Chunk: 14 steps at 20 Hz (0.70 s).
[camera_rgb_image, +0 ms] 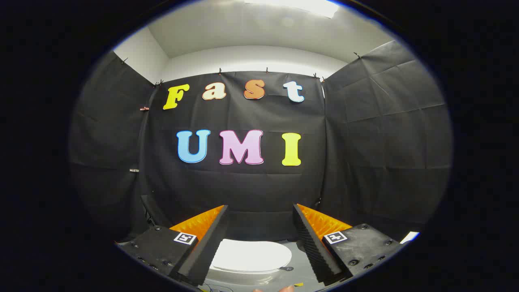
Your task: Open the toilet lid.
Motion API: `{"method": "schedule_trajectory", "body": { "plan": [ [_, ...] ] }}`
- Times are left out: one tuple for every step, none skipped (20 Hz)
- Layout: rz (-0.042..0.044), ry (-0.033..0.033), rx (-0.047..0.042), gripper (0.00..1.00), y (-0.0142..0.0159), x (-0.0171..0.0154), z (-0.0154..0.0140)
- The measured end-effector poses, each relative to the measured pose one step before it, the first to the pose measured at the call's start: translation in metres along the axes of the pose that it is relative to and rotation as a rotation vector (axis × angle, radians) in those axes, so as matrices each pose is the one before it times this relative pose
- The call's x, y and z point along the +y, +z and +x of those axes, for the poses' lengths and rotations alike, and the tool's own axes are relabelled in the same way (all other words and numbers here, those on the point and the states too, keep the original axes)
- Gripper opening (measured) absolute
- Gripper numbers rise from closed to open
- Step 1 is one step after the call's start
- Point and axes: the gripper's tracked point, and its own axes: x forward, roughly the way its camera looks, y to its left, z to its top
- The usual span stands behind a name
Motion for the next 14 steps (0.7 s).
{"method": "schedule_trajectory", "body": {
  "plan": [
    [-0.00261, -0.00114, -0.00102, 0.98, 0.00036, 0.00047, 0.00042],
    [-0.00066, 0.00018, -0.00071, 0.98, -0.00052, -0.00007, 0.00078],
    [0.00135, 0.00036, -0.00169, 0.98, 0.00011, 0.00026, -0.00008],
    [0.00193, 0.00024, -0.00089, 0.98, -0.00003, -0.00054, -0.00007],
    [0.00034, -0.00007, -0.00127, 0.98, -0.00129, 0.00002, -0.00063],
    [-0.00061, -0.00125, -0.0024, 0.98, -0.00121, -0.00117, 0.00024],
    [-0.00083, -0.00317, 0.00126, 0.98, -0.00249, -0.00263, 0.00049],
    [0.00253, -0.00036, -0.00128, 0.98, -0.00204, -0.00137, 0.00087],
    [0.00574, -0.00117, 0.00162, 0.98, -0.00289, -0.0013, 0.00136],
    [0.0066, 0.00039, 0.00208, 0.98, -0.00266, -0.00079, 0.00212],
    [0.00424, 0.00048, 0.00248, 0.98, -0.00411, -0.0015, 0.00073],
    [0.00051, 0.00202, -0.0048, 0.98, -0.002, -0.00136, 0.00104],
    [-0.00145, -0.0028, -0.01021, 0.98, -0.00078, -0.00244, 0.00153],
    [-0.00196, -0.00038, -0.01115, 0.98, -0.00148, -0.00314, 0.00164]
  ]
}}
